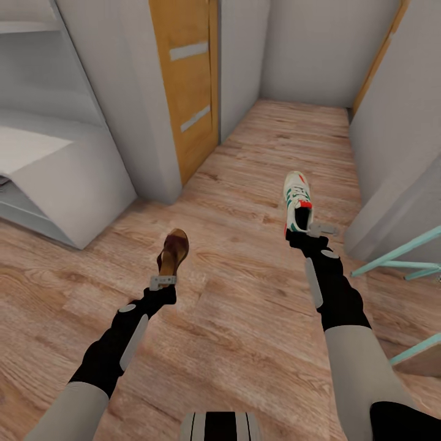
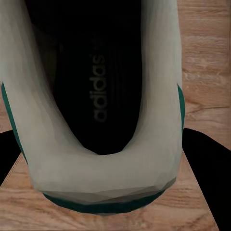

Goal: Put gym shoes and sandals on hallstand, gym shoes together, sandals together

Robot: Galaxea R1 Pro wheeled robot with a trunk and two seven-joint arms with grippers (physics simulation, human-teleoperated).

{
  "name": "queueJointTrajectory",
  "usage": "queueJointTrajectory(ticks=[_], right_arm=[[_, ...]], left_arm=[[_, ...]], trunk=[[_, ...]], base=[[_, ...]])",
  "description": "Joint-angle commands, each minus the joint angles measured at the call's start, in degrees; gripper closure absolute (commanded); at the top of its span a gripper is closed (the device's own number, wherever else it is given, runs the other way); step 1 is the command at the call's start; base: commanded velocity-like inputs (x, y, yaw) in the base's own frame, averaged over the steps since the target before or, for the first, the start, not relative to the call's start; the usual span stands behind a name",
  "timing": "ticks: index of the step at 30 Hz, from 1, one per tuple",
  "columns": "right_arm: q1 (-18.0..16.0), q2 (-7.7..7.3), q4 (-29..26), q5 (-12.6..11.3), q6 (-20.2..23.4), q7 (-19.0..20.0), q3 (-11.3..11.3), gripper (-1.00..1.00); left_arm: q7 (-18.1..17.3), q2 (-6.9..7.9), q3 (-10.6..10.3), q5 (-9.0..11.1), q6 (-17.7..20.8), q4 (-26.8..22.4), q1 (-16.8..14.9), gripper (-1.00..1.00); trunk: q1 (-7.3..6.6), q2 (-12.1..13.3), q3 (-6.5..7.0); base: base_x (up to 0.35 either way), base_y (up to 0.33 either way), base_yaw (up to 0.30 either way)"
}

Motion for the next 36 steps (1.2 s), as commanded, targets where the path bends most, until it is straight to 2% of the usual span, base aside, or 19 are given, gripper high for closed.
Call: queueJointTrajectory(ticks=[1, 34, 36], right_arm=[[0.0, 0.04, -0.1, 0.0, 0.3, -0.1, -0.1, 1.00], [0.0, 0.04, 0.0, 0.0, 0.2, -0.1, -0.1, 1.00], [0.0, 0.04, 0.0, 0.0, 0.3, -0.1, -0.1, 1.00]], left_arm=[[0.0, 0.05, -0.1, 0.3, 0.3, -0.1, 0.0, 1.00], [0.0, 0.05, 0.0, 0.4, 0.3, 0.0, 0.0, 1.00], [0.0, 0.05, 0.0, 0.4, 0.3, 0.0, 0.0, 1.00]], trunk=[[-0.03, 0.0, 0.28], [-0.88, 0.4, 10.71], [-0.88, 0.4, 10.89]], base=[[0.000, 0.000, 0.000], [0.000, 0.000, 0.000], [0.000, 0.000, 0.000]])
